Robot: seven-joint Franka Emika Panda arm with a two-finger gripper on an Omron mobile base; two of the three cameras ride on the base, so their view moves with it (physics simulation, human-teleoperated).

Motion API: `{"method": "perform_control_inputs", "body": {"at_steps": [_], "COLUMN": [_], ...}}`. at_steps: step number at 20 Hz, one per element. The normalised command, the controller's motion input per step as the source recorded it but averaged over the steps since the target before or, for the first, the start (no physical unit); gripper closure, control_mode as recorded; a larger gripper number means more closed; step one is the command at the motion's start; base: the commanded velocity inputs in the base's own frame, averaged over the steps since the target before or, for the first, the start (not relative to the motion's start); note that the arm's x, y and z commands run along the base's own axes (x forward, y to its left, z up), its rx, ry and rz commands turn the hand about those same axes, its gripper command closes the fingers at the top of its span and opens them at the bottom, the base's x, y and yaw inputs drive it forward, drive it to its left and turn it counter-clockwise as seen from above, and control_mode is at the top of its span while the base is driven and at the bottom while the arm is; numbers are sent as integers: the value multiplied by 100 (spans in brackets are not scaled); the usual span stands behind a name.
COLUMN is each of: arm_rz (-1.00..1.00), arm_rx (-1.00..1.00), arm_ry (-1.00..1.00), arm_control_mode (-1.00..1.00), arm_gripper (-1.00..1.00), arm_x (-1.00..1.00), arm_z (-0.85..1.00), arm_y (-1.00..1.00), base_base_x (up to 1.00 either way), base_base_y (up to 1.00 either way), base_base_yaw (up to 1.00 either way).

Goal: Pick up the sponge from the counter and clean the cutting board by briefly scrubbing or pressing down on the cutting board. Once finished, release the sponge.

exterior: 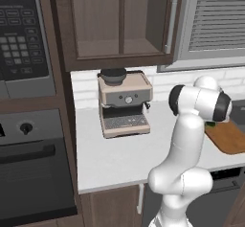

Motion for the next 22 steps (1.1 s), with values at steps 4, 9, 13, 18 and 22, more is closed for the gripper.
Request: {"method": "perform_control_inputs", "body": {"at_steps": [4,9,13,18,22], "arm_rz": [7,7,11,17,5], "arm_rx": [15,3,-2,-4,-4], "arm_ry": [2,1,13,17,-41], "arm_control_mode": [-100,-100,-100,-100,-100], "arm_gripper": [100,100,100,100,100], "arm_x": [53,36,7,-15,-100], "arm_z": [-9,-75,-100,-100,-100], "arm_y": [-64,-23,5,15,53], "base_base_x": [0,0,0,0,0], "base_base_y": [0,0,0,0,0], "base_base_yaw": [0,0,0,0,0]}}
